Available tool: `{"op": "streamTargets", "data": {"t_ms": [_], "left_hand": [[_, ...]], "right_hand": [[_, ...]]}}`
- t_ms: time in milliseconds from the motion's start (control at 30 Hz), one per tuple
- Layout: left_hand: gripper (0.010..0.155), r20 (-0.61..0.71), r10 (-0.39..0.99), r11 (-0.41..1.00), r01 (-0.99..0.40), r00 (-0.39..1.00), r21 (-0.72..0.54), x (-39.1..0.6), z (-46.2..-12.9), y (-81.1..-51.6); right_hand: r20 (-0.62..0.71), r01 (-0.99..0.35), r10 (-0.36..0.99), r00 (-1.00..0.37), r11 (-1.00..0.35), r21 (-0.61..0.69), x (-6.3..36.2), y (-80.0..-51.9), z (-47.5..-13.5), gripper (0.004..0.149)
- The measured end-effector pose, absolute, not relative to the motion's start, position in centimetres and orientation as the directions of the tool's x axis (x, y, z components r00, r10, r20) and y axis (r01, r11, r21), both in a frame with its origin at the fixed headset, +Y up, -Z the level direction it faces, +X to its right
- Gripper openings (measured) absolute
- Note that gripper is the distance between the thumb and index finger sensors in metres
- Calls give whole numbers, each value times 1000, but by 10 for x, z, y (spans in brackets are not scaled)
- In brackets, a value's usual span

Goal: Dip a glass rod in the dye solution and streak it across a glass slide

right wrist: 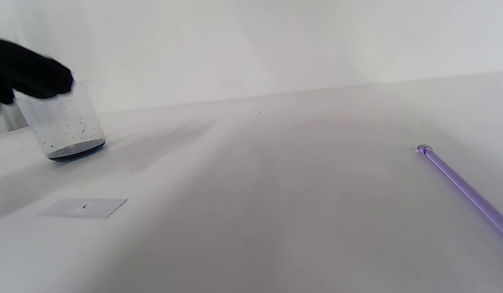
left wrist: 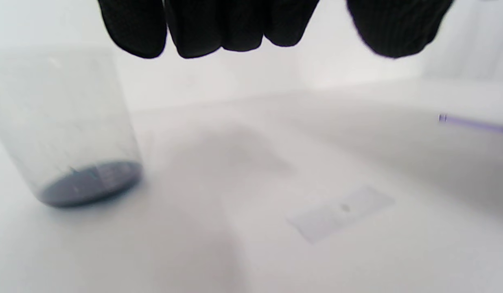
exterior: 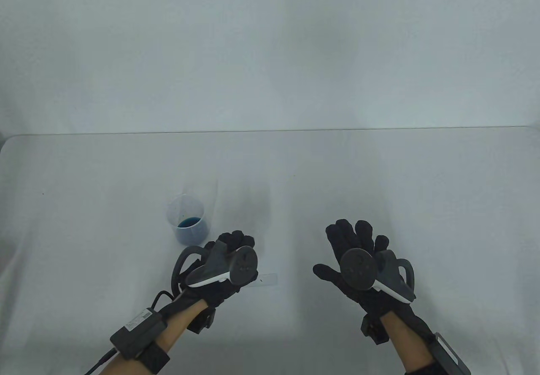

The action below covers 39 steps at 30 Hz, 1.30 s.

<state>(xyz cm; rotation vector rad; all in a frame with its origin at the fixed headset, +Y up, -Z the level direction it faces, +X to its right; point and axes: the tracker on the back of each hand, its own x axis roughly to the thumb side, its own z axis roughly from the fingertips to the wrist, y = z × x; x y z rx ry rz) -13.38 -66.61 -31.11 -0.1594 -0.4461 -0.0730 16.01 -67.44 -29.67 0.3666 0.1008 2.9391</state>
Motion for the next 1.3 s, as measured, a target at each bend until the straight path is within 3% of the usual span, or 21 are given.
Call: {"op": "streamTargets", "data": {"t_ms": [167,333,533,700,900,967,1100,1300], "left_hand": [[85,396,4,999,11,918,-35,-181,-295,-645],[88,335,98,995,-96,937,-23,-221,-288,-661],[89,309,151,988,-148,939,-32,-233,-291,-671],[89,307,171,985,-173,936,-20,-234,-290,-669],[88,310,162,986,-165,937,-16,-233,-291,-671],[88,309,166,985,-170,936,-14,-233,-291,-671],[88,310,169,985,-172,936,-18,-233,-293,-672],[88,305,163,986,-169,938,-10,-234,-294,-671]], "right_hand": [[235,-163,178,-955,-983,83,160,-675,-297,90],[238,-151,164,-957,-986,74,158,-675,-295,90],[233,-154,162,-959,-987,51,157,-671,-295,89],[94,-105,102,-990,-994,-24,180,-646,-309,86],[-114,-11,-10,-993,-983,184,224,-658,-336,84],[-180,-29,-29,-983,-949,312,239,-680,-341,82],[-230,9,-136,-964,-876,482,251,-715,-342,78],[-233,57,-230,-945,-816,575,252,-735,-341,70]]}}
